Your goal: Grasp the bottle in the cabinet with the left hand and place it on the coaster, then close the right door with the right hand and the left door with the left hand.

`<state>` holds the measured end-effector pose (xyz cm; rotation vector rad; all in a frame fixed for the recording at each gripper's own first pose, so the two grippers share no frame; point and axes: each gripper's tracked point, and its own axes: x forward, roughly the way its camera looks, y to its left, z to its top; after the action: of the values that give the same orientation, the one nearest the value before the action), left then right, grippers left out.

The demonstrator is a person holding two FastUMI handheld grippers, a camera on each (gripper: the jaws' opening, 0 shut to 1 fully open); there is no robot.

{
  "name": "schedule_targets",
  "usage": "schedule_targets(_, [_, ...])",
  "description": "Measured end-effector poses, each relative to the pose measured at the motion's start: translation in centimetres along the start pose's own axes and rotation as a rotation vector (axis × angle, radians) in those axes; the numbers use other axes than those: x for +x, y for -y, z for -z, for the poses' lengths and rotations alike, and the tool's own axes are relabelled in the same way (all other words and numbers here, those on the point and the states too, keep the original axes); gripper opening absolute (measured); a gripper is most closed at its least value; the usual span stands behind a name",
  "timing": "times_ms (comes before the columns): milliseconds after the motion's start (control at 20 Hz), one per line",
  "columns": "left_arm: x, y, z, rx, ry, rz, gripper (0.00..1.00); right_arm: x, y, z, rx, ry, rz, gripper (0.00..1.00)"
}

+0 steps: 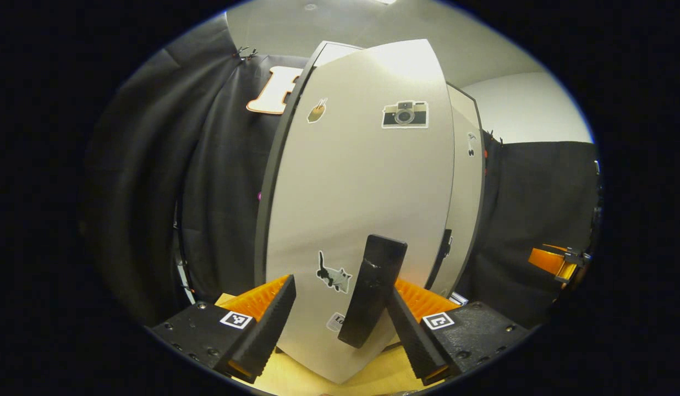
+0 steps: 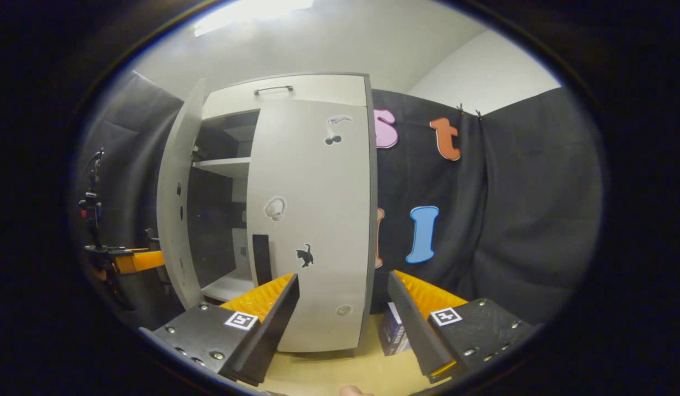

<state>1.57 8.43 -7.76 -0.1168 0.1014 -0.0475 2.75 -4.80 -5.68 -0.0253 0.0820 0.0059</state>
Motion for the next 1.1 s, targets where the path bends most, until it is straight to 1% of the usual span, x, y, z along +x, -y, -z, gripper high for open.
schedule_targets(50, [0.2,0.0,0.0,0.005,0.001,0.000,1.00,-0.1,0.3,-0.1,0.003,0.000,0.007,0.98])
schedule_targets(250, [1.4,1.2,0.5,0.036,-0.007,0.027,1.00,-0.3,1.3,-0.9,0.011,0.012,0.023,0.98])
schedule_targets(450, [2.3,2.2,0.5,0.055,-0.016,0.043,1.00,-0.5,1.9,-0.7,0.018,0.018,0.033,0.98])
schedule_targets(500, [2.3,2.6,0.4,0.051,-0.017,0.050,1.00,-0.5,1.9,-0.5,0.020,0.017,0.035,0.94])
schedule_targets(550, [2.1,3.0,0.3,0.048,-0.018,0.058,1.00,-0.4,2.0,-0.5,0.022,0.017,0.036,0.98])
schedule_targets(650, [2.0,3.6,0.0,0.050,-0.012,0.076,1.00,-0.3,2.1,-0.2,0.034,0.017,0.035,0.98])
schedule_targets(700, [1.9,3.8,0.0,0.055,-0.015,0.082,1.00,-0.3,2.0,0.0,0.043,0.015,0.031,0.94])
schedule_targets(750, [1.8,3.7,-0.1,0.062,-0.011,0.084,1.00,-0.3,2.1,0.2,0.052,0.013,0.030,0.98])
schedule_targets(900, [1.5,3.7,-0.4,0.072,-0.007,0.077,1.00,-0.3,2.5,0.4,0.070,0.013,0.033,0.98])
schedule_targets(950, [1.7,3.6,-0.5,0.067,-0.004,0.069,0.97,-0.4,2.8,0.4,0.074,0.015,0.037,0.98])
schedule_targets(1100, [2.4,3.5,-0.4,0.037,-0.014,0.054,0.96,-0.4,3.7,0.6,0.084,0.015,0.049,0.98])
